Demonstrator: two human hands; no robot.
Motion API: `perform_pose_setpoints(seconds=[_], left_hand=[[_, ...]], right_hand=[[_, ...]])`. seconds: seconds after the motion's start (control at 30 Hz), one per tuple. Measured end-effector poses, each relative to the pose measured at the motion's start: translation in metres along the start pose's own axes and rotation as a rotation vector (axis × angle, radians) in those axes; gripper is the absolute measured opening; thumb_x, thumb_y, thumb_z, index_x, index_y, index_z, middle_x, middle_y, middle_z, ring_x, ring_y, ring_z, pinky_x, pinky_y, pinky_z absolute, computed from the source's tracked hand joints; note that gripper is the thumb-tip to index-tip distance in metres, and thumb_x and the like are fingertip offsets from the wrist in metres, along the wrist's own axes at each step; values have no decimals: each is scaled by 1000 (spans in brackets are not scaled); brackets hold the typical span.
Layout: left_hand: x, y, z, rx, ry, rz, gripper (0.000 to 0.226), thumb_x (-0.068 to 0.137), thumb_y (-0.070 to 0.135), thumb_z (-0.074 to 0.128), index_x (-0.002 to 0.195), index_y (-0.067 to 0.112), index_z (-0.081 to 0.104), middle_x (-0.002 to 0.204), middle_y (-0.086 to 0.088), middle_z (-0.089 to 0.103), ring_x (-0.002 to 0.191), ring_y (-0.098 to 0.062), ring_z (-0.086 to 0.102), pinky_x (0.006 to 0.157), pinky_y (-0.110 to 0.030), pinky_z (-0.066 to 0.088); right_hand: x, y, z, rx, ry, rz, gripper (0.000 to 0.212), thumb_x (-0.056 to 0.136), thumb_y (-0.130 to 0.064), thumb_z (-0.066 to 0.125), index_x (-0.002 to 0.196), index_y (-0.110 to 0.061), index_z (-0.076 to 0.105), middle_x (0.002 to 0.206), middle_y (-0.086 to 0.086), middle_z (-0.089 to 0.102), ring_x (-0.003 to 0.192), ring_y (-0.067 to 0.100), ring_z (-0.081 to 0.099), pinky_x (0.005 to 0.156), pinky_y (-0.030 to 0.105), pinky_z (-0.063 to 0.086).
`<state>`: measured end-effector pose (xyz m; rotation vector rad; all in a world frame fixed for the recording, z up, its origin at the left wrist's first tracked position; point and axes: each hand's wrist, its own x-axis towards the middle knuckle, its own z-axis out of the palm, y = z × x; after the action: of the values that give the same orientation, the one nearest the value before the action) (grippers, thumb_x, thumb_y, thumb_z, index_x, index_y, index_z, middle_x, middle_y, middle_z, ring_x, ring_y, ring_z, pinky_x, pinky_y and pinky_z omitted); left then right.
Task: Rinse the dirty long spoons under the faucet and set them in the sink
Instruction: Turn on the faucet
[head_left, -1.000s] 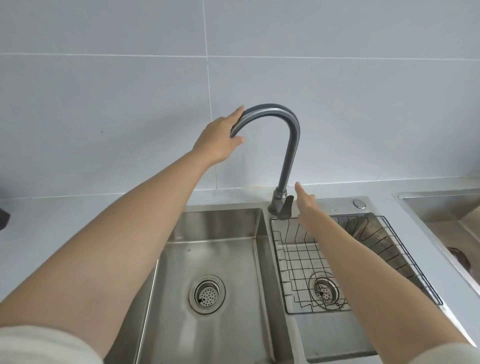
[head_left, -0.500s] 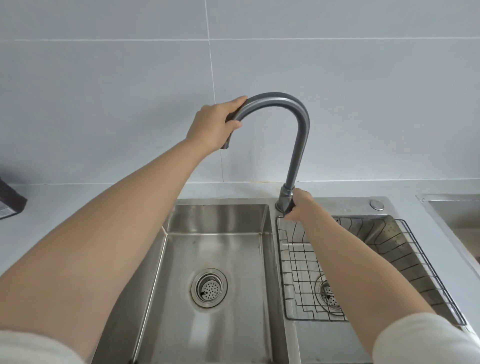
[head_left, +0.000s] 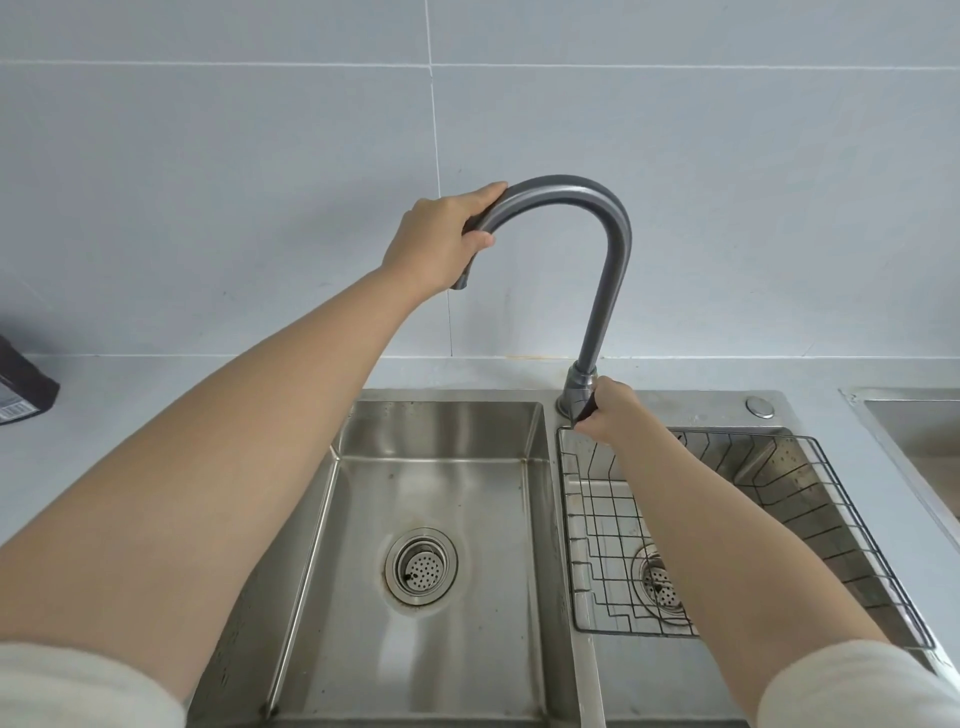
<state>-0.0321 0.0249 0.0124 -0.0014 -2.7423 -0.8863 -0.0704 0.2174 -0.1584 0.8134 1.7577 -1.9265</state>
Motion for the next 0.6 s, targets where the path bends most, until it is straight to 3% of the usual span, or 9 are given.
perform_pose_setpoints(seconds=[0.17, 0.27, 0.47, 0.6], left_hand=[[-1, 0, 0, -4, 1, 5, 50, 92, 12, 53, 137, 31, 41, 119, -9, 66, 107, -28, 59, 97, -30, 42], [-1, 0, 0, -7, -1, 1, 50, 92, 12, 53, 137, 31, 40, 120, -9, 65, 107, -28, 59, 99, -30, 43], [-1, 0, 0, -9, 0, 7, 50, 91, 12, 53, 136, 31, 41, 117, -8, 66, 106, -28, 59, 98, -30, 43], [-1, 0, 0, -1, 7, 7, 50, 92, 13, 53, 137, 31, 41, 118, -8, 66, 107, -28, 59, 97, -30, 43]], right_hand=[[1, 2, -2, -19, 20, 26, 15, 94, -9, 35, 82, -7, 44, 69, 5, 34, 58, 19, 35, 42, 20, 38], [2, 4, -2, 27, 38, 50, 19, 94, -12, 36, 77, -9, 43, 72, 6, 36, 64, 19, 39, 55, 26, 38], [2, 3, -3, 40, 59, 39, 23, 94, -4, 32, 74, -9, 41, 73, 8, 39, 66, 19, 43, 68, 27, 38], [0, 5, -1, 9, 72, 52, 17, 91, -3, 34, 76, -7, 41, 75, 8, 38, 86, 24, 46, 79, 29, 40]])
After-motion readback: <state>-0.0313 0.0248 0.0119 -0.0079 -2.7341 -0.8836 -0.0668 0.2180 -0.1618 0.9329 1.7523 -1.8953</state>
